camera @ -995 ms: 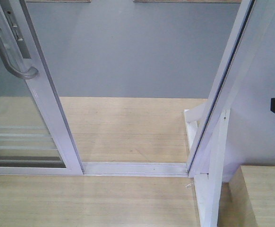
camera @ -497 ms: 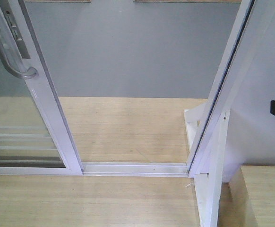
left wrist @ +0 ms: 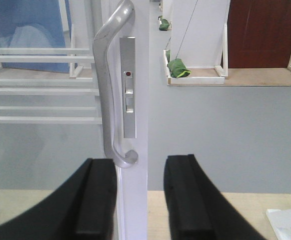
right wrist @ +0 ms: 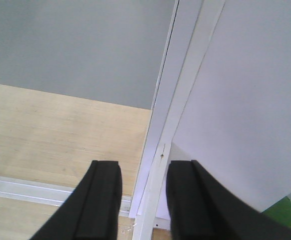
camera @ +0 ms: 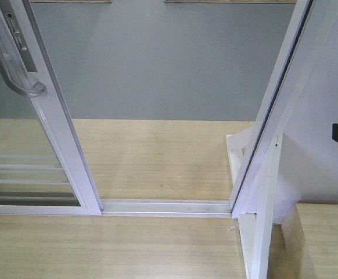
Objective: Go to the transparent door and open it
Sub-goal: 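Release the handle and withdraw the left gripper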
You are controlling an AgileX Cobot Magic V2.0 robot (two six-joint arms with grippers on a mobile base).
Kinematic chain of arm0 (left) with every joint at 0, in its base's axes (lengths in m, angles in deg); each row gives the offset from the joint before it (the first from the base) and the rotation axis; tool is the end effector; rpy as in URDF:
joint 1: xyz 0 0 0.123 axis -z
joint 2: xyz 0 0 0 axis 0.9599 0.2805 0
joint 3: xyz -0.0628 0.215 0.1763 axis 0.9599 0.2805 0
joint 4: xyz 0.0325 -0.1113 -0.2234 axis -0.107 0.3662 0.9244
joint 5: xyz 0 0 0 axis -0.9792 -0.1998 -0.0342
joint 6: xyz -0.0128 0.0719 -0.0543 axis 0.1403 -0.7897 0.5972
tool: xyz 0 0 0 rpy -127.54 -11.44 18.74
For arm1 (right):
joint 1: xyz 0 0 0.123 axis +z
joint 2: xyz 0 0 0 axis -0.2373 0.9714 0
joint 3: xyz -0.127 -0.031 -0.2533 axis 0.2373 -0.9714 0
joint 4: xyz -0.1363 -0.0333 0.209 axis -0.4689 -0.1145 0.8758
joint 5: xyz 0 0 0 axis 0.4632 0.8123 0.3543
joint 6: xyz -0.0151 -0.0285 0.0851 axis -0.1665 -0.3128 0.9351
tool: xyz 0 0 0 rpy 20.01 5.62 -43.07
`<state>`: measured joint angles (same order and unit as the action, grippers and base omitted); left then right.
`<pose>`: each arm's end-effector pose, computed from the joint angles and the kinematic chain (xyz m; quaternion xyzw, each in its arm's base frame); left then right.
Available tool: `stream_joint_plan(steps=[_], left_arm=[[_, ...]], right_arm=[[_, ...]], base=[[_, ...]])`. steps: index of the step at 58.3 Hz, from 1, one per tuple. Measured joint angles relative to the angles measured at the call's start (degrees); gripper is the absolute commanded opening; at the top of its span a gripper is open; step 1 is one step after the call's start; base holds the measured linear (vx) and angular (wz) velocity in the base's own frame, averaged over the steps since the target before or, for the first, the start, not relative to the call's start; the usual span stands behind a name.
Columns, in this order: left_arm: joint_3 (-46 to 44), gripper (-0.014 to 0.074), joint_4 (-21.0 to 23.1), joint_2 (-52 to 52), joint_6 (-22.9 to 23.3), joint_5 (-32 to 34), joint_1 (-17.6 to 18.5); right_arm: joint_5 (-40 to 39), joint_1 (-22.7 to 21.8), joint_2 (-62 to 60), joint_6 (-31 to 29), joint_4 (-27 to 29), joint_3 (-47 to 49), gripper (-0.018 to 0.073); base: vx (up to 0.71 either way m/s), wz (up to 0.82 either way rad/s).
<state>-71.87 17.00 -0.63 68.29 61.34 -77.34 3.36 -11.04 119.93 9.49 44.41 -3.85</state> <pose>0.1118 0.0024 0.3258 -0.0186 0.7606 -0.0082 0.6489 0.1766 0.0065 0.3184 -0.0719 0.8602 -0.0301 0.5039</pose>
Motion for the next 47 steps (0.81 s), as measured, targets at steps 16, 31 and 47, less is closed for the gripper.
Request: stream_joint_plan(steps=[16,31,47], left_arm=[[6.2,-0.0008,-6.12,-10.03,3.21,1.02,0.0],[20.33,-0.0007,-6.9,-24.91,6.93,7.31,0.0],[31.25,-0.0007,-6.9,-30.4,8.4,17.12,0.12]], right_arm=[[0.04,0.0,0.0,0.0,0.0,0.0,0.0323],[0.77,0.0,0.0,0.0,0.0,0.0,0.0323],[0.8,0.0,0.0,0.0,0.0,0.0,0.0323]], base=[[0.0,0.0],[0.0,0.0],[0.0,0.0]])
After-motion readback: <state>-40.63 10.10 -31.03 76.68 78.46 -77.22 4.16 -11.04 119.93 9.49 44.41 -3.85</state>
